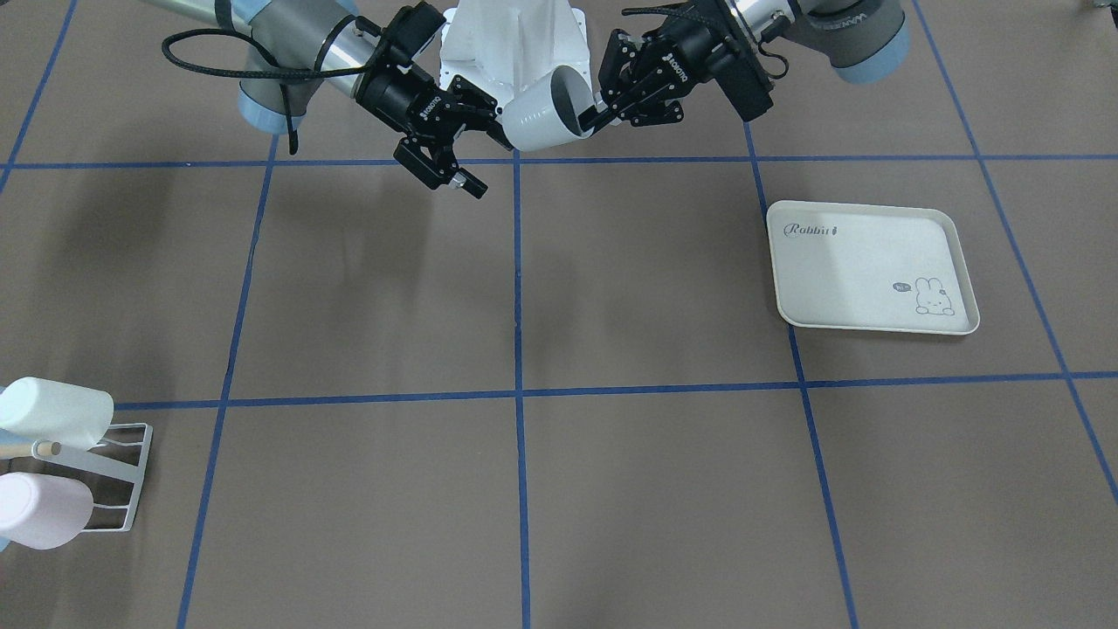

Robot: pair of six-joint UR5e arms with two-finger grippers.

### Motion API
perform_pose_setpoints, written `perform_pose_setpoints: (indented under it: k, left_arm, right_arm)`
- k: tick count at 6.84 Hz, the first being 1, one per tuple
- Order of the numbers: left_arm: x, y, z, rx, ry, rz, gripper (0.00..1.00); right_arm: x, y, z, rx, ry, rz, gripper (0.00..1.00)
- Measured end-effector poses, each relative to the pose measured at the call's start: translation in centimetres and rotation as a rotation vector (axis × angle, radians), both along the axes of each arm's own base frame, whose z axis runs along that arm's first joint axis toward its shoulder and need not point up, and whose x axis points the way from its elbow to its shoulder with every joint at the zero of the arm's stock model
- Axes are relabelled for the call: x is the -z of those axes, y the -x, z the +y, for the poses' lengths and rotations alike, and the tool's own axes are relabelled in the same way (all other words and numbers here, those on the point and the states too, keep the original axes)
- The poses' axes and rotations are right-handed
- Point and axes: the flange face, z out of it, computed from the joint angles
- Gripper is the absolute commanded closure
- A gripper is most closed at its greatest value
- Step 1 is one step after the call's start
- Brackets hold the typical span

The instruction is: Transfer IKEA cup to right arm and place on rack

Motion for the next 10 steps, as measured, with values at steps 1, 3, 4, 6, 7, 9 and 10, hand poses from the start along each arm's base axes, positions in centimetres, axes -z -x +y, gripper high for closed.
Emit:
perform_pose_setpoints:
  k: [1, 3, 4, 6, 7, 9, 10]
  left_arm:
    - [0.0, -0.4, 0.0, -0.004, 0.001, -0.001, 1.0]
    - [-0.1, -1.1, -0.3, -0.007, 0.005, -0.007, 1.0]
    - [-0.1, -1.7, -0.6, -0.007, 0.008, -0.012, 1.0]
    - [-0.2, -2.6, -1.0, 0.005, 0.013, -0.016, 1.0]
    - [-0.1, -2.8, -1.0, 0.008, 0.014, -0.017, 1.0]
    - [-0.1, -2.8, -1.0, 0.01, 0.014, -0.017, 1.0]
    - [-0.1, -2.8, -1.0, 0.011, 0.013, -0.017, 0.76]
  right_arm:
    - [0.8, 0.2, 0.2, 0.0, -0.012, -0.01, 0.01]
    - [1.4, 0.4, 0.3, -0.001, -0.018, -0.02, 0.01]
    - [1.5, 0.4, 0.3, -0.002, -0.019, -0.021, 0.01]
    - [1.6, 0.4, 0.4, -0.002, -0.019, -0.024, 0.06]
    - [1.7, 0.4, 0.4, -0.002, -0.02, -0.025, 0.27]
    - [1.9, 0.4, 0.4, -0.001, -0.02, -0.03, 0.6]
    - [2.0, 0.4, 0.4, 0.0, -0.02, -0.032, 0.69]
